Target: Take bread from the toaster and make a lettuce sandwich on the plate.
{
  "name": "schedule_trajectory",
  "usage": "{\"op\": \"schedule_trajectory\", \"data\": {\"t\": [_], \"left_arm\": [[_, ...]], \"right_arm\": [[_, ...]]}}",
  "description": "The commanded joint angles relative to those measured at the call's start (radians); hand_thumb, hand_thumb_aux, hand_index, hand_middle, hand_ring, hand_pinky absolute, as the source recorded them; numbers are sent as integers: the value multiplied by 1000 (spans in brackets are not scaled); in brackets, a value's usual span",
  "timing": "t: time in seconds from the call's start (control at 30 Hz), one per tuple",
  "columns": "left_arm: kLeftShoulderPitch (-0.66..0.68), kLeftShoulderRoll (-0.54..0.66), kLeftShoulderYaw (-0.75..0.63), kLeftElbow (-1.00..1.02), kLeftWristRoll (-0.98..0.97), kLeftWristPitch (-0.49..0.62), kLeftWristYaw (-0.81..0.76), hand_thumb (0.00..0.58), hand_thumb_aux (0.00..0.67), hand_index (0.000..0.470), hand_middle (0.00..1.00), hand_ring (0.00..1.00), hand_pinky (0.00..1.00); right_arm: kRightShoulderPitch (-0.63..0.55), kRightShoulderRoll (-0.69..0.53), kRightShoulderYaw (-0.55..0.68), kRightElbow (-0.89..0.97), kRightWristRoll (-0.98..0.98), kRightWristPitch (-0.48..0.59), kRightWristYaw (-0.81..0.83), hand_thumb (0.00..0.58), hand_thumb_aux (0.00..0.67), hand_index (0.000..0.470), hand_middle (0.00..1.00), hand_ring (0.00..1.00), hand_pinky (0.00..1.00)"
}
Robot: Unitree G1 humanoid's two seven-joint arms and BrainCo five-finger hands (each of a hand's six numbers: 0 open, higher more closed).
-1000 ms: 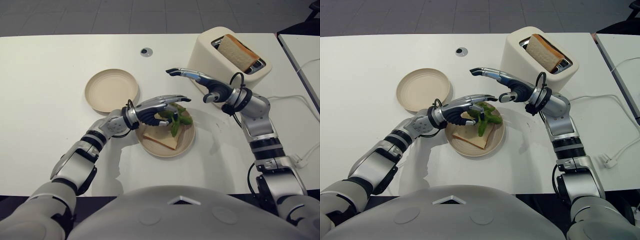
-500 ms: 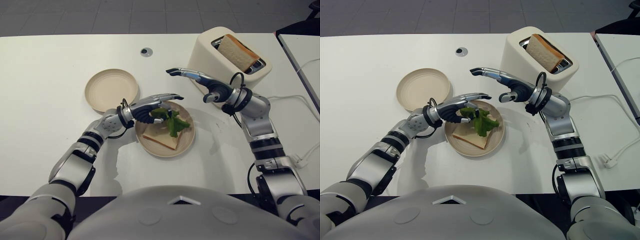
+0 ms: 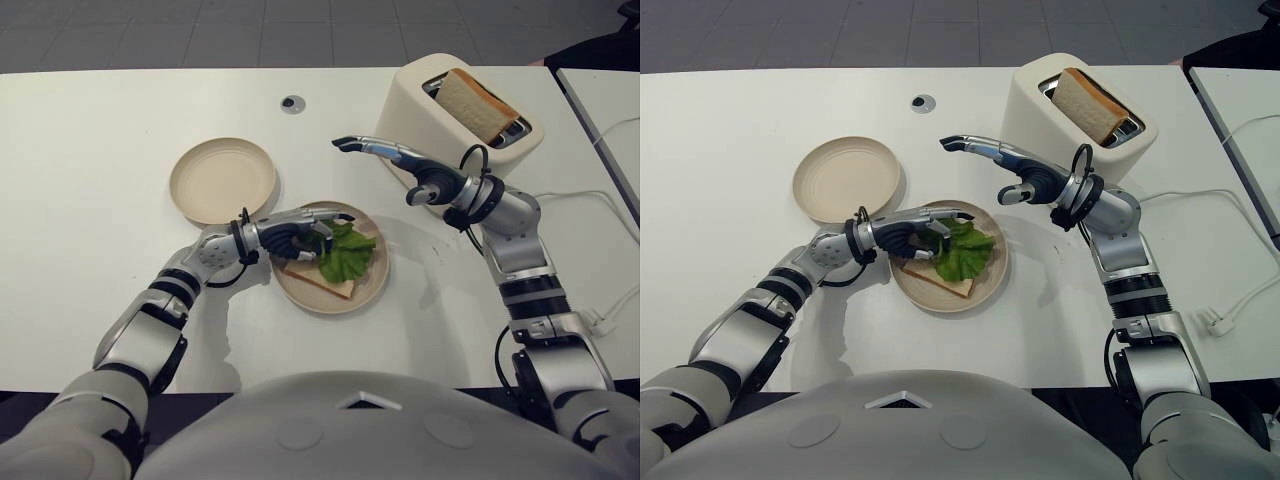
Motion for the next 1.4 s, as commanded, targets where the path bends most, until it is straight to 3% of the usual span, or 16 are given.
{"op": "schedule_trajectory", "data": {"t": [0.03,0.07,0.1,0.13,0.17,0.4,0.57,0.73,0.87,1.0,1.2,1.23,1.27,1.3,1.37,1.4], "left_arm": [[23,48,8,9,12,33,-32,580,670,470,0,0,0],[31,55,9,-3,-9,28,-51,580,670,470,0,0,0],[41,60,5,-17,-26,24,-73,576,617,433,0,0,0],[51,64,-1,-27,-29,27,-88,66,39,28,0,0,0],[58,66,-8,-33,-30,31,-102,0,0,0,0,0,0],[74,66,8,-64,-72,43,-136,0,0,0,0,0,0],[104,89,26,-153,-243,-5,-209,0,0,0,0,0,0],[142,117,26,-299,-491,-28,-306,0,0,0,0,0,0],[178,139,4,-384,-609,-19,-396,0,0,0,0,0,0],[206,151,4,-431,-678,-2,-476,0,0,0,0,0,0],[204,124,41,-406,-675,16,-524,0,0,0,0,0,0],[204,121,47,-404,-677,18,-530,0,0,0,0,0,0],[204,117,54,-403,-679,19,-535,0,0,0,0,0,0],[205,113,62,-403,-680,21,-540,0,0,0,0,0,0],[207,107,74,-404,-681,23,-548,0,0,0,0,0,0],[206,104,82,-403,-683,25,-551,0,0,0,0,0,0]], "right_arm": [[-12,-4,-2,5,4,5,9,0,0,0,0,0,0],[-12,-4,-1,5,4,5,10,0,0,0,0,0,0],[-12,-5,-2,5,4,6,10,0,0,0,0,0,0],[-12,-6,-2,4,5,6,11,0,0,0,0,0,0],[-12,-7,-3,3,5,6,11,0,0,0,0,0,0],[-14,-11,-6,7,-6,6,6,0,0,0,0,0,0],[-27,-40,-59,-17,-15,4,-29,0,0,0,0,0,0],[-100,-134,-256,-21,-209,-15,-250,0,0,0,0,0,0],[-155,-232,-319,80,-480,21,-483,0,0,0,0,0,0],[-206,-335,-245,248,-795,143,-729,0,0,0,0,0,0],[-253,-329,-87,396,-917,210,-813,0,0,0,0,0,0],[-253,-330,-74,400,-908,203,-811,403,300,210,8,8,8],[-251,-330,-67,397,-888,190,-806,523,460,323,125,125,125],[-246,-332,-66,382,-862,175,-797,580,670,470,325,325,325],[-235,-338,-67,355,-804,141,-773,580,670,470,522,522,522],[-233,-343,-74,347,-783,129,-774,580,670,470,682,682,682]]}}
